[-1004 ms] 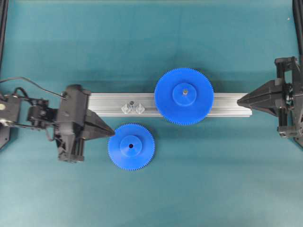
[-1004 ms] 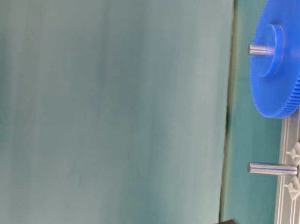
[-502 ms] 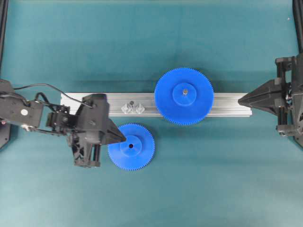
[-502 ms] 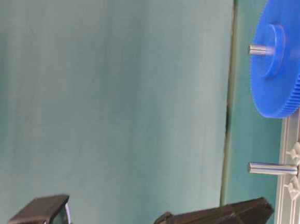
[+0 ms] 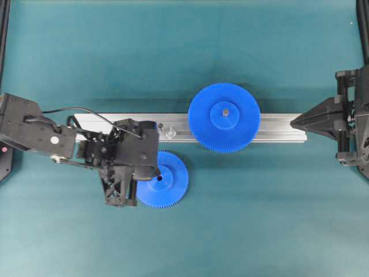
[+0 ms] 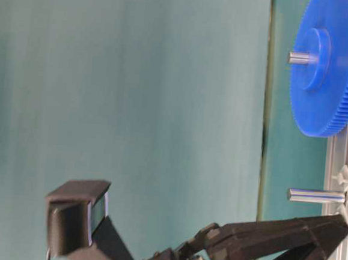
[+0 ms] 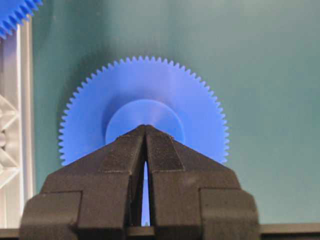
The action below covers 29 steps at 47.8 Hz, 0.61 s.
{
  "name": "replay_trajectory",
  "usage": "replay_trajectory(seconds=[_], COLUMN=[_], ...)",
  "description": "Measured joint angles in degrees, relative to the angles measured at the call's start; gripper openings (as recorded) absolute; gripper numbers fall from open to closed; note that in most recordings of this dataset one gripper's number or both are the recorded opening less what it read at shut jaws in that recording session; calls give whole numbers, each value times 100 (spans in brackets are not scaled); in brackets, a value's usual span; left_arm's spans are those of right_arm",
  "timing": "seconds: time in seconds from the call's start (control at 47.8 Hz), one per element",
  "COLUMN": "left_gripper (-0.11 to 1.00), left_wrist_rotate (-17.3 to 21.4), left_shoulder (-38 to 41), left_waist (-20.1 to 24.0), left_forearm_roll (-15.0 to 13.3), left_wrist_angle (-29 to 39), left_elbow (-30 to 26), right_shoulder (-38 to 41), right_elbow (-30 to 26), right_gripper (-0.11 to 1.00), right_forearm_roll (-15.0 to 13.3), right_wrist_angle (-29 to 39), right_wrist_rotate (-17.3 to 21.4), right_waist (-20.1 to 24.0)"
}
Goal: Insert the small gear onto the shaft.
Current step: 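Lower the open left gripper over the blue gear's hub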
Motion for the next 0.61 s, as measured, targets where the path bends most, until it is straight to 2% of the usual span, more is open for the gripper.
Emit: replay_trajectory(seconds=[0.314,0.607], left_gripper=[-1,-1], left_wrist_rotate=[62,237], left_shoulder=[431,668], left_waist=[0,-105], left_forearm_roll=[9,0], left_wrist_angle=[1230,1626], left_elbow=[-677,-967], right_shoulder=[0,-18], right_elbow=[53,53], right_gripper=[2,2], right_forearm_roll=[0,0], right_wrist_angle=[-9,-26], right_wrist_rotate=[0,-9], right_waist=[-9,-9])
